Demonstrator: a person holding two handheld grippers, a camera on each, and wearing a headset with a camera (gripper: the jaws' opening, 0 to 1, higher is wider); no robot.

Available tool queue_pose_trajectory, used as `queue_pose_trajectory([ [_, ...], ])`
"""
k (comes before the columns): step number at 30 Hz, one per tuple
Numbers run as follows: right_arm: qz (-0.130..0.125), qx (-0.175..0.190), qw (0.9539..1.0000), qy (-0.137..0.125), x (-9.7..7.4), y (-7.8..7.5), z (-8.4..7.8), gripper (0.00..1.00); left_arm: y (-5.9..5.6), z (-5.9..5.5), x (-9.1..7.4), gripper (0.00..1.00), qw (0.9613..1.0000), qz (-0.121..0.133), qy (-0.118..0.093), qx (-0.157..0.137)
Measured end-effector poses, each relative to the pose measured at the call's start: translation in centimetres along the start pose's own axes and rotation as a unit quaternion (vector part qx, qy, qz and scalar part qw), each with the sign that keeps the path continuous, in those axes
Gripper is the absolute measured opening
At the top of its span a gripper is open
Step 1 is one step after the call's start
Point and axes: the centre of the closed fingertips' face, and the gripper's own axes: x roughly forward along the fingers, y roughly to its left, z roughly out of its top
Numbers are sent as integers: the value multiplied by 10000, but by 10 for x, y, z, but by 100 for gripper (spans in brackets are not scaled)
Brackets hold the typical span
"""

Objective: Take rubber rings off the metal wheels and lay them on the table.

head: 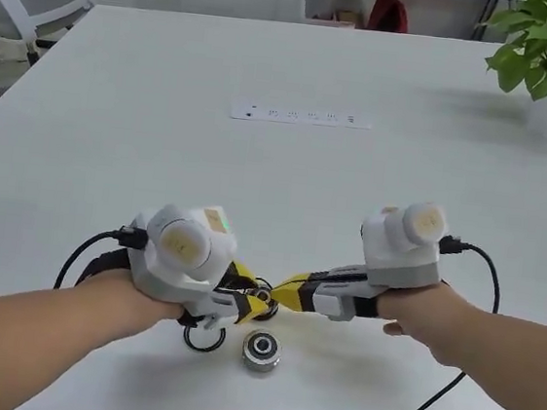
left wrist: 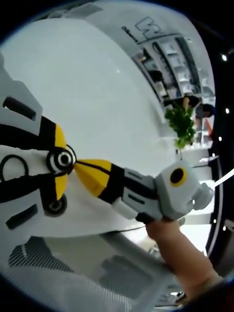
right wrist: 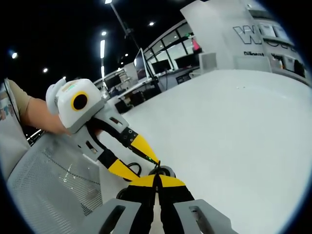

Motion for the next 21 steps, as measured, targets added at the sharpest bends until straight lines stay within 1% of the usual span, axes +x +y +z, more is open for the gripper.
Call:
queue_pose_trajectory([
  [2, 1, 23, 10000, -27, -1, 0, 1, 0, 1, 1, -3, 22, 10000, -13, -39, -4],
  [5, 4, 39, 10000, -35, -1, 1, 2, 0, 1, 3, -11, 23, 9999, -26, -102, 10],
  [10, 33, 55, 10000, -35, -2, 2, 2, 0, 4, 4, -23, 27, 9998, -50, -184, 6],
  [17, 54, 88, 9999, -32, -3, 3, 3, 0, 6, 4, -37, 32, 9995, -39, -304, -93],
  [20, 72, 93, 9999, -30, -3, 4, 3, 0, 7, 4, -42, 36, 9991, -79, -361, -230],
  [21, 76, 98, 9999, -29, -3, 4, 3, 0, 7, 4, -43, 37, 9990, -82, -370, -233],
])
